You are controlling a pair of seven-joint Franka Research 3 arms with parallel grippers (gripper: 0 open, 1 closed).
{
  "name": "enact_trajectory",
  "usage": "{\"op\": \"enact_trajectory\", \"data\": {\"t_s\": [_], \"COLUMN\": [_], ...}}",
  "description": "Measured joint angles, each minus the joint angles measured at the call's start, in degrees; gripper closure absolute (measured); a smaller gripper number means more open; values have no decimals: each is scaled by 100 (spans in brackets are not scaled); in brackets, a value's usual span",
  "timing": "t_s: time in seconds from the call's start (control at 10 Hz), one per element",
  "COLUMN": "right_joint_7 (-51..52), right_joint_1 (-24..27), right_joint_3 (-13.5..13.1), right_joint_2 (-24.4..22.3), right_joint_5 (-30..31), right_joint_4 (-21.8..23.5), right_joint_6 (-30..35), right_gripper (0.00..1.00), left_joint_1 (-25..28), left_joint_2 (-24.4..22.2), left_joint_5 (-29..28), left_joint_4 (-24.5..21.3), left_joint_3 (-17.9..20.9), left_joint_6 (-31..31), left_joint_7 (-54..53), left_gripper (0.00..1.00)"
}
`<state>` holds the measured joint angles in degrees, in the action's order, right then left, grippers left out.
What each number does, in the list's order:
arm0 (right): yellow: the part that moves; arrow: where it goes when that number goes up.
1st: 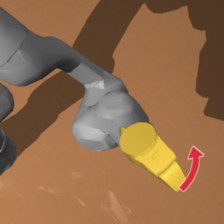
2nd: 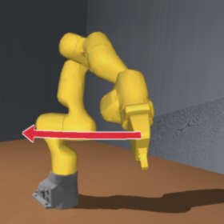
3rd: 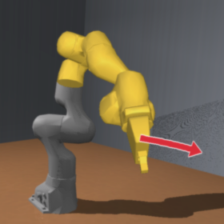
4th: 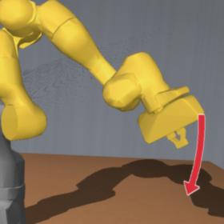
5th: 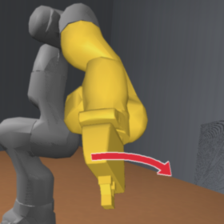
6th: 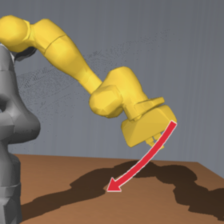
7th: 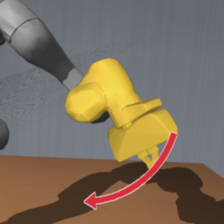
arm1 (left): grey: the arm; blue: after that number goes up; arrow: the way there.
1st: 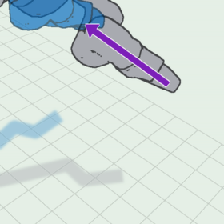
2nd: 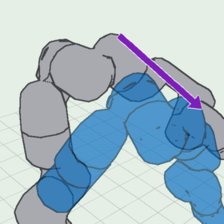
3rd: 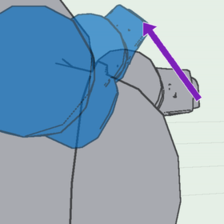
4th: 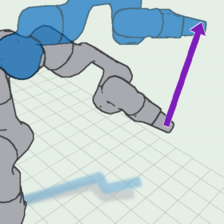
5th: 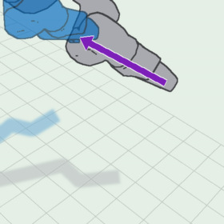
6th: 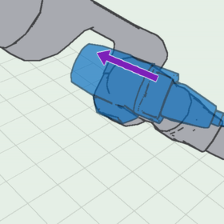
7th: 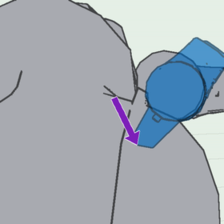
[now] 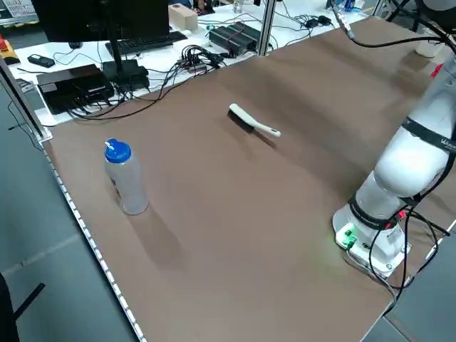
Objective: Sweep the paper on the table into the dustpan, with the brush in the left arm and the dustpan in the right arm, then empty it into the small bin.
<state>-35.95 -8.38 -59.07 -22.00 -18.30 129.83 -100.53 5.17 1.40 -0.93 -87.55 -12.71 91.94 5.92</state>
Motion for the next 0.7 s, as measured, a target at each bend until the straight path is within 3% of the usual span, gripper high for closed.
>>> {"op": "enact_trajectory", "data": {"t_s": [0.7], "right_joint_7": [38], "right_joint_1": [-225], "right_joint_3": [-48], "right_joint_2": [130], "right_joint_5": [-27], "right_joint_4": [-103], "right_joint_6": [440], "right_gripper": [67], "left_joint_1": [-2], "left_joint_2": [-1], "left_joint_5": [-2], "left_joint_4": [19], "left_joint_3": [-155], "left_joint_6": [0], "left_joint_7": [231], "left_gripper": [0]}}
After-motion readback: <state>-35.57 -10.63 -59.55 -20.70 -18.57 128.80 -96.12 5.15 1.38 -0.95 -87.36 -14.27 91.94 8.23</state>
